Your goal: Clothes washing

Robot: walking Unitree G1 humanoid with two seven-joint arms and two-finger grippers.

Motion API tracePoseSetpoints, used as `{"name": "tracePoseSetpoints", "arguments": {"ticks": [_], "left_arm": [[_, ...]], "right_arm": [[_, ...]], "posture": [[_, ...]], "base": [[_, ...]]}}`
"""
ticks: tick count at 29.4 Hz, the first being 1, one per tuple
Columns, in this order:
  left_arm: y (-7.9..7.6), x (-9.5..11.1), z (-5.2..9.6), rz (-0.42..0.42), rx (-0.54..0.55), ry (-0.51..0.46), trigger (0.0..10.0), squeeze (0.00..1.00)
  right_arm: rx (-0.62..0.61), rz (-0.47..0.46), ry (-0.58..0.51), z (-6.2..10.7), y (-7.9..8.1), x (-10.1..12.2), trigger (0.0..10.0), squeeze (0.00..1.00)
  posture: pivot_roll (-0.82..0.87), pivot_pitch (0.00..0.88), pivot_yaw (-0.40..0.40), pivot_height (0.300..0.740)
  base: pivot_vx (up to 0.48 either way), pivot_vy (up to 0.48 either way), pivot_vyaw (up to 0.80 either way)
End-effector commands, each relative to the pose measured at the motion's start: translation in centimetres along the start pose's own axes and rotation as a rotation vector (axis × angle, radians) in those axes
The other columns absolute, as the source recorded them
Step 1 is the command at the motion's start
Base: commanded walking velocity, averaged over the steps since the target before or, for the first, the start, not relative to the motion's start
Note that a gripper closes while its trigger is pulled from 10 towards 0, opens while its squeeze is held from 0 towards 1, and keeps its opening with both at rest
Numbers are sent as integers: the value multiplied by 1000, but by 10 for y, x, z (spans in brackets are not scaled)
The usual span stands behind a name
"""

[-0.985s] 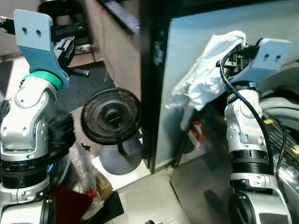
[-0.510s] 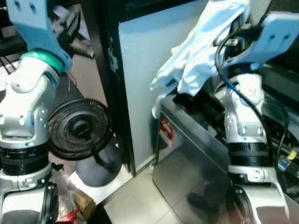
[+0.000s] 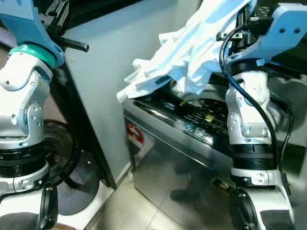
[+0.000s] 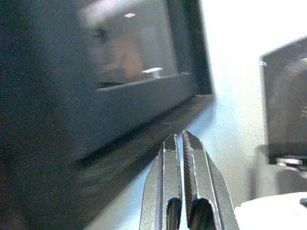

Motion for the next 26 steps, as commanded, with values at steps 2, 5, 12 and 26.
{"name": "tracePoseSetpoints", "arguments": {"ticks": [2, 5, 12, 26], "left_arm": [[1, 2, 0, -13, 3, -11, 10000, 0], [2, 1, 0, -13, 5, -9, 10000, 0], [2, 1, 0, -12, 7, -8, 10000, 0], [3, -2, 1, -5, 13, -2, 10000, 0]], "right_arm": [[-17, -7, -15, -2, -5, 5, 10000, 0], [-18, -6, -11, -2, -5, 4, 10000, 0], [-20, -5, -9, -1, -6, 3, 10000, 0], [-39, -14, 0, -2, -10, 1, 10000, 0]], "posture": [[92, 0, 74, 740], [92, 0, 73, 740], [91, 0, 73, 740], [91, 0, 70, 740]], "base": [[0, 0, -800], [0, 0, -800], [0, 0, -800], [0, 0, -800]]}}
Point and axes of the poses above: a point about 5 cm out from each wrist's last joint towards the gripper, its own z axis pointing back from the gripper into the wrist, its own x axis along the axis of the wrist's last joint, y = z × x, the point moved 6 cm from there along -z, pointing out of the wrist towards the gripper, and after that the axes turned 6 degrees about -z, right-handed, at the moved point
